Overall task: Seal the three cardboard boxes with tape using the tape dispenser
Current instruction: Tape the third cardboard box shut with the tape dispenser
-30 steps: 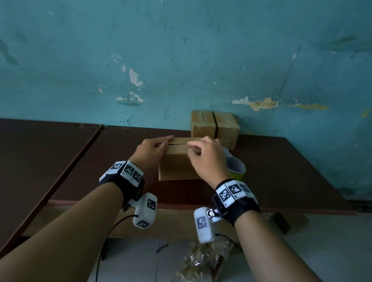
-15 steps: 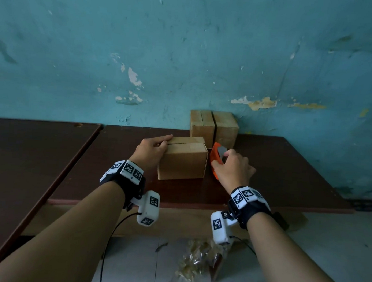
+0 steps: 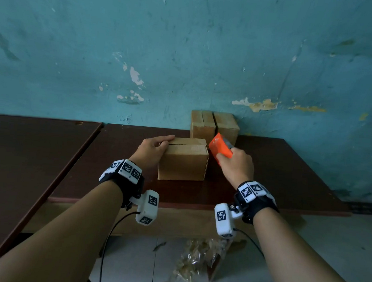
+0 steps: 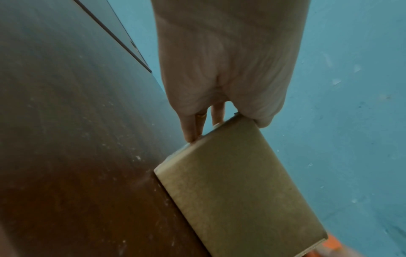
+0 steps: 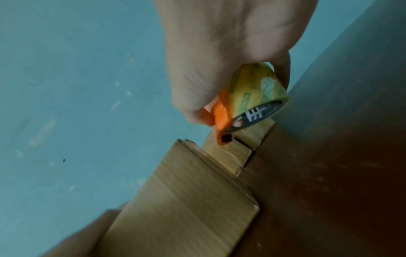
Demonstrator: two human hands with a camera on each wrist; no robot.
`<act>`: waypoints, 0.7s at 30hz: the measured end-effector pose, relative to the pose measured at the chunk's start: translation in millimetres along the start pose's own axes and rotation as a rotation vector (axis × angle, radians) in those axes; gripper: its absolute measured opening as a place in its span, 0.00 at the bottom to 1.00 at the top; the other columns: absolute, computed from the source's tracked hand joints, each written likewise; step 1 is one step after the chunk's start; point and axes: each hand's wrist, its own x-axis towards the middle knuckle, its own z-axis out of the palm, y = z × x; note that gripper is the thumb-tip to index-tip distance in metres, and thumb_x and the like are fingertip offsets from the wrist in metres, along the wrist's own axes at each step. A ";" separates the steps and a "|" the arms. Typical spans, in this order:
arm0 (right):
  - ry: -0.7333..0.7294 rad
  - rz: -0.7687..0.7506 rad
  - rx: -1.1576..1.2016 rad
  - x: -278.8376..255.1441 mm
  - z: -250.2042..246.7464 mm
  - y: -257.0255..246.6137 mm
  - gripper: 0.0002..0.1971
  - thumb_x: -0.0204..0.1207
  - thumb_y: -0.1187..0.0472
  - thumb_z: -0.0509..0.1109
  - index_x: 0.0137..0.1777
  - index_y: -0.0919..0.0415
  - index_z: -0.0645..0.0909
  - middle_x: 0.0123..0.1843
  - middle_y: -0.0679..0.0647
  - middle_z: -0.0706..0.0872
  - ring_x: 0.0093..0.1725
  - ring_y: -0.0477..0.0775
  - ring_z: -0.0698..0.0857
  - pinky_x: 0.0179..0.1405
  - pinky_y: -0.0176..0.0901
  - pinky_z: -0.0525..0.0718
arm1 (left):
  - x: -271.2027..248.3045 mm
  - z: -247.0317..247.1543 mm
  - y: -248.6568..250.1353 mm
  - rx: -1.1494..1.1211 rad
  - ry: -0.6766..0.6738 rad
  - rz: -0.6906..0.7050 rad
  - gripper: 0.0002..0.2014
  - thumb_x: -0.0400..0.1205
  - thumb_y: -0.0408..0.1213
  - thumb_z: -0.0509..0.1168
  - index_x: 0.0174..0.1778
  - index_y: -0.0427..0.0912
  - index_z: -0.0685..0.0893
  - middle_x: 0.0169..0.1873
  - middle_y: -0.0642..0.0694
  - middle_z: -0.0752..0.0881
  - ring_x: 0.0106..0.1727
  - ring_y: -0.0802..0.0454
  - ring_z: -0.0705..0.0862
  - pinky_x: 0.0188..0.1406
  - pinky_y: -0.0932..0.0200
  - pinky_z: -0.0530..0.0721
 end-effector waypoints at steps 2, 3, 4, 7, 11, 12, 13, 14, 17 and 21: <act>0.030 -0.016 0.076 2.1 -14.6 -12.2 0.16 0.80 0.50 0.72 0.36 0.61 0.83 0.30 0.53 0.83 0.29 0.57 0.83 0.27 0.41 0.70 | -0.6 -1.4 2.4 -0.003 -0.019 0.005 0.18 0.96 0.41 0.58 0.78 0.58 0.85 0.79 0.51 0.81 0.75 0.53 0.76 0.71 0.61 0.71; 0.040 -0.028 0.110 3.6 -22.0 -18.7 0.18 0.80 0.50 0.72 0.33 0.62 0.81 0.28 0.54 0.82 0.28 0.58 0.81 0.27 0.42 0.69 | -0.9 -2.3 4.0 -0.015 -0.030 0.005 0.18 0.96 0.41 0.57 0.78 0.56 0.85 0.79 0.51 0.80 0.76 0.53 0.76 0.72 0.60 0.71; 0.047 -0.046 0.138 5.8 -27.5 -24.4 0.20 0.79 0.49 0.72 0.32 0.63 0.80 0.27 0.54 0.81 0.28 0.58 0.81 0.28 0.43 0.70 | -0.9 -3.0 5.8 -0.033 -0.035 0.002 0.18 0.96 0.40 0.57 0.78 0.55 0.85 0.78 0.51 0.81 0.76 0.53 0.76 0.73 0.60 0.71; 0.055 -0.106 0.220 12.8 -38.7 -42.4 0.22 0.73 0.46 0.73 0.32 0.68 0.80 0.25 0.55 0.78 0.26 0.57 0.78 0.29 0.45 0.73 | -0.8 -4.7 10.7 -0.066 -0.019 -0.004 0.16 0.95 0.40 0.59 0.76 0.52 0.87 0.71 0.52 0.84 0.75 0.51 0.79 0.72 0.59 0.74; 0.060 -0.195 0.320 17.3 -49.1 -65.7 0.28 0.72 0.40 0.77 0.36 0.70 0.84 0.29 0.66 0.83 0.26 0.55 0.79 0.24 0.56 0.81 | 1.3 -6.9 16.4 -0.063 0.038 -0.008 0.15 0.94 0.42 0.62 0.72 0.51 0.90 0.66 0.53 0.87 0.73 0.50 0.83 0.76 0.52 0.80; 0.045 -0.221 0.350 17.3 -51.6 -69.7 0.30 0.73 0.39 0.80 0.37 0.71 0.85 0.30 0.67 0.84 0.26 0.54 0.79 0.23 0.54 0.82 | 1.0 -8.2 19.3 -0.070 0.068 -0.011 0.15 0.94 0.44 0.63 0.72 0.49 0.90 0.66 0.51 0.88 0.73 0.50 0.83 0.76 0.52 0.80; 0.023 -0.244 0.375 16.6 -53.9 -73.1 0.31 0.74 0.38 0.82 0.37 0.72 0.85 0.29 0.66 0.83 0.25 0.52 0.79 0.21 0.48 0.79 | 0.9 -9.3 22.7 -0.081 0.101 -0.011 0.16 0.93 0.44 0.63 0.73 0.47 0.89 0.67 0.50 0.88 0.73 0.49 0.83 0.76 0.51 0.80; -0.002 -0.262 0.396 15.9 -55.7 -75.9 0.33 0.73 0.38 0.84 0.37 0.73 0.85 0.27 0.62 0.82 0.24 0.51 0.78 0.20 0.43 0.75 | 0.9 -10.9 26.8 -0.095 0.132 -0.001 0.17 0.93 0.45 0.63 0.73 0.45 0.89 0.69 0.48 0.89 0.74 0.49 0.83 0.77 0.51 0.79; -0.097 -0.265 0.472 16.2 -53.6 -83.2 0.35 0.68 0.35 0.86 0.38 0.74 0.86 0.27 0.60 0.84 0.25 0.53 0.80 0.23 0.40 0.75 | 1.3 -16.3 38.2 -0.227 0.203 -0.006 0.18 0.93 0.46 0.62 0.72 0.42 0.89 0.70 0.45 0.89 0.75 0.51 0.83 0.78 0.53 0.77; -0.215 -0.266 0.556 20.7 -46.6 -87.3 0.38 0.59 0.28 0.86 0.41 0.69 0.90 0.37 0.72 0.91 0.30 0.68 0.90 0.30 0.54 0.83 | 3.7 -24.9 47.7 -0.598 0.218 -0.092 0.17 0.93 0.50 0.61 0.64 0.44 0.90 0.57 0.40 0.95 0.65 0.47 0.91 0.76 0.45 0.82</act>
